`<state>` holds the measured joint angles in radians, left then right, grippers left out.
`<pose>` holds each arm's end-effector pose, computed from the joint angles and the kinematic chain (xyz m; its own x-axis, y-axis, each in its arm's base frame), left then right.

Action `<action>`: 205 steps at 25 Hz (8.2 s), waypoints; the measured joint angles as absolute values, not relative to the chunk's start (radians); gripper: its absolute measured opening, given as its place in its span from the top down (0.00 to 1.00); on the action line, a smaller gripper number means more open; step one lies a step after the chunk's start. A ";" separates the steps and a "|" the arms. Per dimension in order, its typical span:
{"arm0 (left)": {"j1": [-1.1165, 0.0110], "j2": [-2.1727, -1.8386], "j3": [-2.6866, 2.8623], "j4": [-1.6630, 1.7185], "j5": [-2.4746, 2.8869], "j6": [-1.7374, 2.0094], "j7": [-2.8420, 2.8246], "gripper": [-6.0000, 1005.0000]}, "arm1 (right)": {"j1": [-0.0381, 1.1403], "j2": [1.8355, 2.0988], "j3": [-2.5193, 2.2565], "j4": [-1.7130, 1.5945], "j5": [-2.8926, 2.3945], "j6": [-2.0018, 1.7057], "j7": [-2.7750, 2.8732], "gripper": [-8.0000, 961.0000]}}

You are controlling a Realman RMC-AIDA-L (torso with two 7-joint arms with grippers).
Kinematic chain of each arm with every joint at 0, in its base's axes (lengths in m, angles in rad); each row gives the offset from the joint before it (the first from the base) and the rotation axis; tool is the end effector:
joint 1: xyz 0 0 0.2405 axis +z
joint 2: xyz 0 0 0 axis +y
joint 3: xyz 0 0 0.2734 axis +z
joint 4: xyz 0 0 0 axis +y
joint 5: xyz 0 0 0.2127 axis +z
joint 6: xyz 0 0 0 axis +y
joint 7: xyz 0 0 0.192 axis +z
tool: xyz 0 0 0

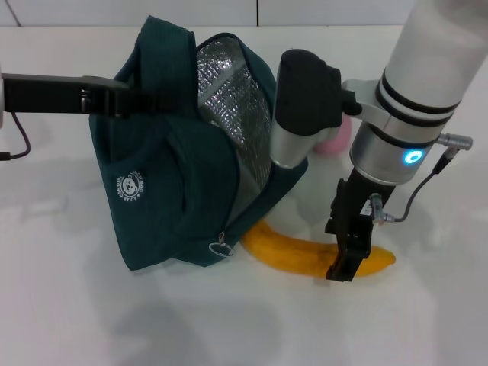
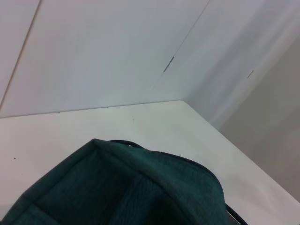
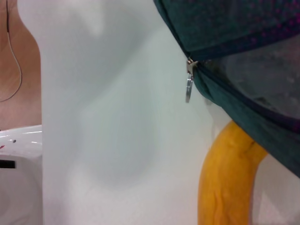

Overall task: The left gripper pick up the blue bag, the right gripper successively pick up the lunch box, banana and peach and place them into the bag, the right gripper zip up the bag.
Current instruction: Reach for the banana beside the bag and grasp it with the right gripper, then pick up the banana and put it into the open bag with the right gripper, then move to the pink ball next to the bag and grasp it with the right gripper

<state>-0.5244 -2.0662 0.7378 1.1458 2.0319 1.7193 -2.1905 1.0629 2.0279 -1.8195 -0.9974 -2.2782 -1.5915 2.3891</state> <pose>-0.2103 0.3704 0.0238 0.6093 0.6510 0.4528 0.7323 -0.6810 -0.0063 0.1186 0.3538 -0.1271 0.8112 -0.0848 0.5786 -0.1241 -0.9919 0.0287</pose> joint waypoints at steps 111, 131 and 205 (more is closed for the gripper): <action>-0.492 -2.052 0.736 1.123 1.966 1.724 -2.168 0.96 | 0.799 2.022 -1.300 -1.217 -1.808 -1.326 1.882 0.58; -0.488 -2.057 0.736 1.123 1.966 1.724 -2.167 0.96 | 0.772 2.026 -1.389 -0.952 -1.535 -1.201 1.460 0.58; -0.417 -2.058 0.736 1.123 1.912 1.727 -2.166 0.96 | 0.590 1.987 -1.207 -0.904 -1.733 -1.133 1.636 0.23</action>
<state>-0.4170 -2.0579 0.7362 1.1230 1.9121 1.7273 -2.1665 0.5903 1.9867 -1.2073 -0.9038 -1.7331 -1.1329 1.6357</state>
